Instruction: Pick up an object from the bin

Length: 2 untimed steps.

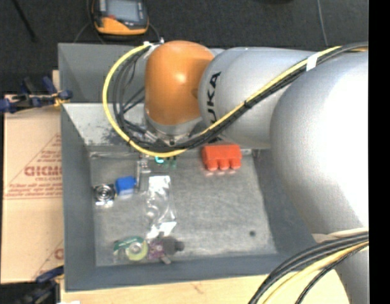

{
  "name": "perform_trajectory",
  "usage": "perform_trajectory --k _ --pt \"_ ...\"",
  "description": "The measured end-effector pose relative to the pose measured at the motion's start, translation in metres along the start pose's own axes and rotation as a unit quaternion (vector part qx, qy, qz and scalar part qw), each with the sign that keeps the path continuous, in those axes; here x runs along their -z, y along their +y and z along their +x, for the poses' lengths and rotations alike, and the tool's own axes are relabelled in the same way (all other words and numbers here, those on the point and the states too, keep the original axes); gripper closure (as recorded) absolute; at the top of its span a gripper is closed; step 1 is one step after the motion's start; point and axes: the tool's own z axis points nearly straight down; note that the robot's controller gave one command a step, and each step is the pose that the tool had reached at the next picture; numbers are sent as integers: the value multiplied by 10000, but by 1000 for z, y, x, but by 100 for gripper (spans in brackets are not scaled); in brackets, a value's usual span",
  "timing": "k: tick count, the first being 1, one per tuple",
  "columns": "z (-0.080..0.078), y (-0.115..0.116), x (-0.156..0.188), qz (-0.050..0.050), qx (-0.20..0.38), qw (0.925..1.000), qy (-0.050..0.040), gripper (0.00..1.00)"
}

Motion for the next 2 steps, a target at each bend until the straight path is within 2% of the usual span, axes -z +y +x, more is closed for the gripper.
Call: perform_trajectory --k 1,2 --pt "-2 -1 5 -7 -26 10000 -40 100" --pt "-2 -1 5 -7 -28 10000 -40 0"
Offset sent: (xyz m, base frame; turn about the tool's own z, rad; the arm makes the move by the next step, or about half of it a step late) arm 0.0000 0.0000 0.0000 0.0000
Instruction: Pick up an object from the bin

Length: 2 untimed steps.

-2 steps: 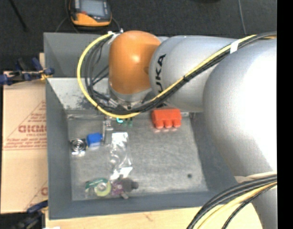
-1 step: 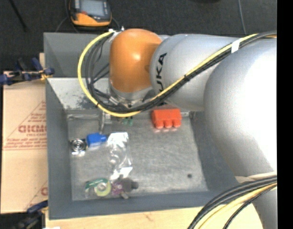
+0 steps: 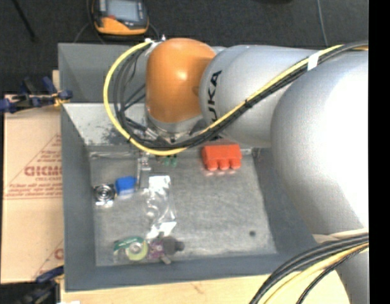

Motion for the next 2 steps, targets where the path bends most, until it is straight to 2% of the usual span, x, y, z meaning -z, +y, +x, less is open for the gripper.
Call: perform_trajectory --k 1,2 --pt "20 13 -83 17 521 9986 41 0" --pt "16 13 -78 0 497 9988 -6 100"
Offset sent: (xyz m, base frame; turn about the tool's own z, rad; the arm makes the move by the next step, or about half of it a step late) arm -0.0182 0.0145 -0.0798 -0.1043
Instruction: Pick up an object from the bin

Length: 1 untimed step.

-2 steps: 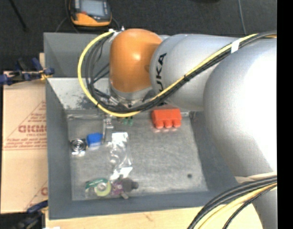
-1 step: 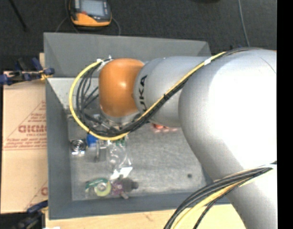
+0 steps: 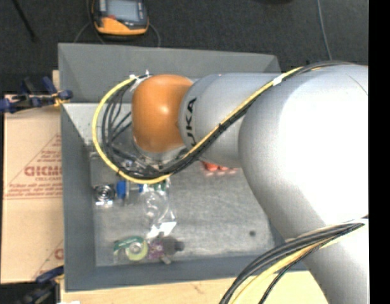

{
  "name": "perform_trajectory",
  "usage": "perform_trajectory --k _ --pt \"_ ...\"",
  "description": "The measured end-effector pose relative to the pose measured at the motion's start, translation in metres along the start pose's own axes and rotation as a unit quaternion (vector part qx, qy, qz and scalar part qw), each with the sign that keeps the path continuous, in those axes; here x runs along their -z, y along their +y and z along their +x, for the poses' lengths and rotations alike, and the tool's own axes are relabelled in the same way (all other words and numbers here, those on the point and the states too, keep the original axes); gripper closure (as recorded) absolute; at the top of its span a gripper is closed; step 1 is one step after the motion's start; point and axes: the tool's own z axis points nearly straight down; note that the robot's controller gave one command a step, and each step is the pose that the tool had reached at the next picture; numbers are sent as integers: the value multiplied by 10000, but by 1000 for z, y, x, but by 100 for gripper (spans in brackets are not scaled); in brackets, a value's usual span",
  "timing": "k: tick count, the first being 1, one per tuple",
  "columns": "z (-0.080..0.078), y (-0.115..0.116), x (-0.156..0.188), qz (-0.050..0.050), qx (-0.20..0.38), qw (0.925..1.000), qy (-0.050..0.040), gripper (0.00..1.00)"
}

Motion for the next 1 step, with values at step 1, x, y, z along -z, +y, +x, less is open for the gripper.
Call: perform_trajectory --k 1 --pt "18 30 130 -9 94 10000 -32 100"
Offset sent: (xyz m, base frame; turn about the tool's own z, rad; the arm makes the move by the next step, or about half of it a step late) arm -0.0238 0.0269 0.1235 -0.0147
